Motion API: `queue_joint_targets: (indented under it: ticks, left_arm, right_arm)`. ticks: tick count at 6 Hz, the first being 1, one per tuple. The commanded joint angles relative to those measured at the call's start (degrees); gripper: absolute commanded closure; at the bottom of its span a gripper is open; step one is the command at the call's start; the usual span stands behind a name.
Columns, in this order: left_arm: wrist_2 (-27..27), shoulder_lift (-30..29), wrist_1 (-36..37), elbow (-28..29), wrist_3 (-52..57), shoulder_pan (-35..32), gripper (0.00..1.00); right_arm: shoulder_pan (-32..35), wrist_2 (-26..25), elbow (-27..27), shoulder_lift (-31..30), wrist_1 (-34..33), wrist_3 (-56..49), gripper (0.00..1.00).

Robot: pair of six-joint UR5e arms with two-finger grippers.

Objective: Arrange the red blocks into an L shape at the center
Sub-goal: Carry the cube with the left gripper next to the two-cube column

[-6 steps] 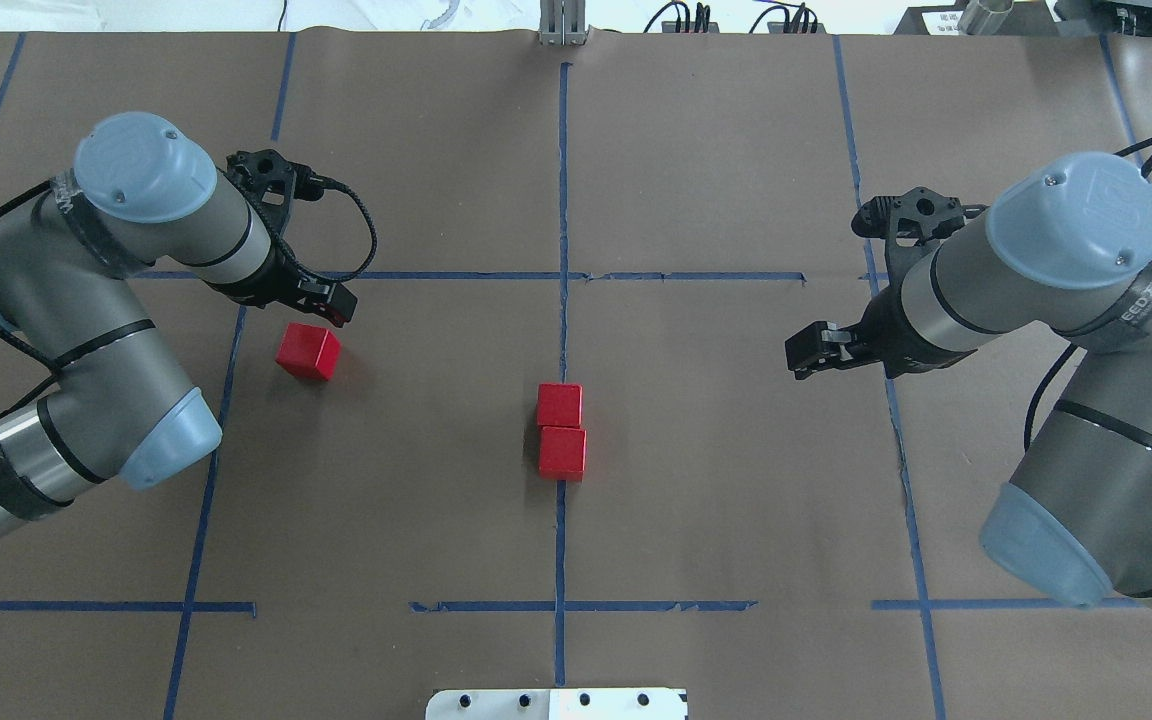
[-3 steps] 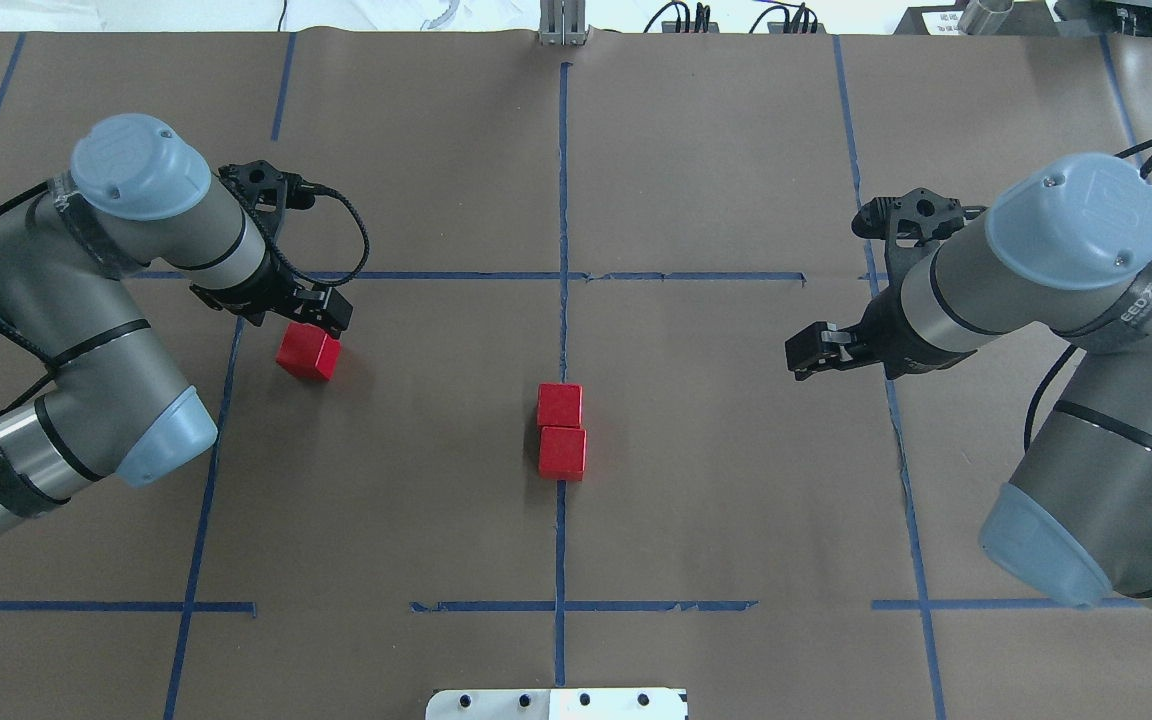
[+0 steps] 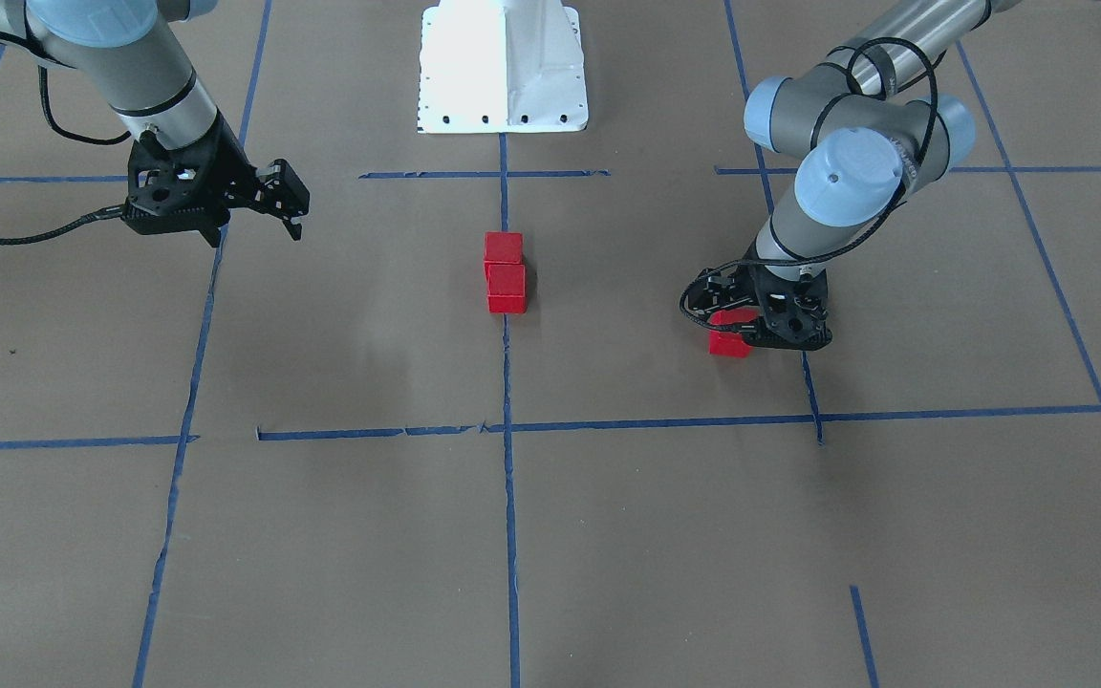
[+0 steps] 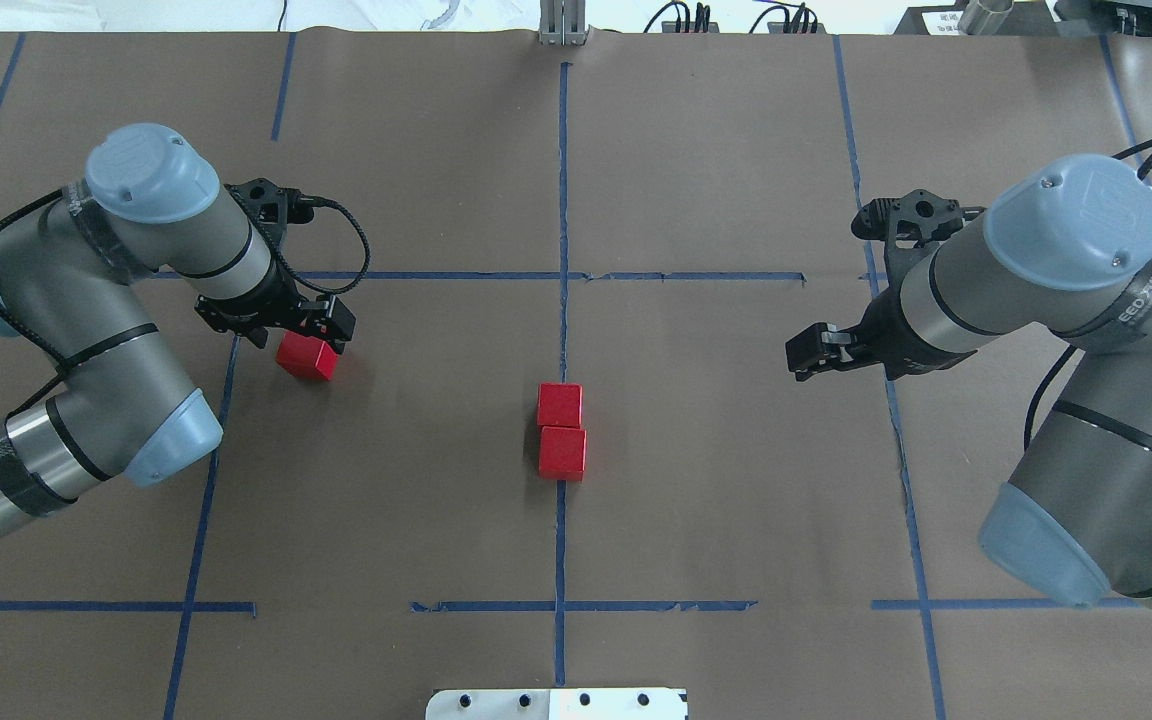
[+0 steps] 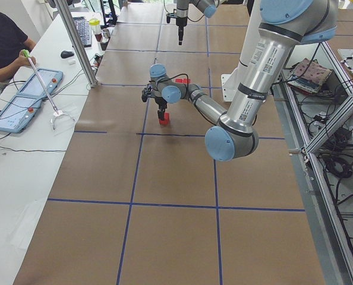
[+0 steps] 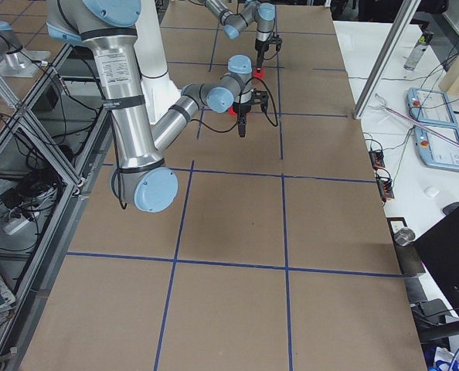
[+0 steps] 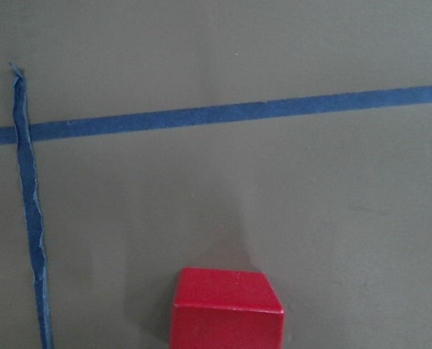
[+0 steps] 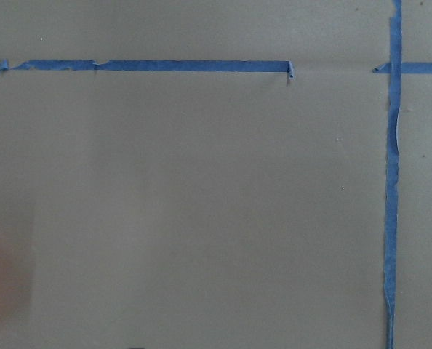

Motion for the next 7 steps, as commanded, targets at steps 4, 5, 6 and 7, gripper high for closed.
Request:
queue_joint_targets:
  ticks: [4, 5, 6, 7]
  left_arm:
    - [0.2, -0.6, -4.1, 4.1, -0.8, -0.1, 1.0]
    - [0.1, -2.8, -2.8, 3.8, -2.4, -0.9, 1.0]
    - [1.0, -6.6, -0.3, 3.2, -13.8, -0.5, 1.0]
    - [4.8, -9.5, 1.3, 2.8, -28.0, 0.0, 1.0]
  right_arm:
    - [0.0, -0.1, 0.5, 0.1, 0.0, 0.3, 0.01]
    - [0.0, -0.2, 0.6, 0.2, 0.0, 0.4, 0.01]
    - [0.0, -0.2, 0.9, 0.2, 0.0, 0.4, 0.01]
    - [0.0, -0.2, 0.9, 0.2, 0.0, 0.4, 0.01]
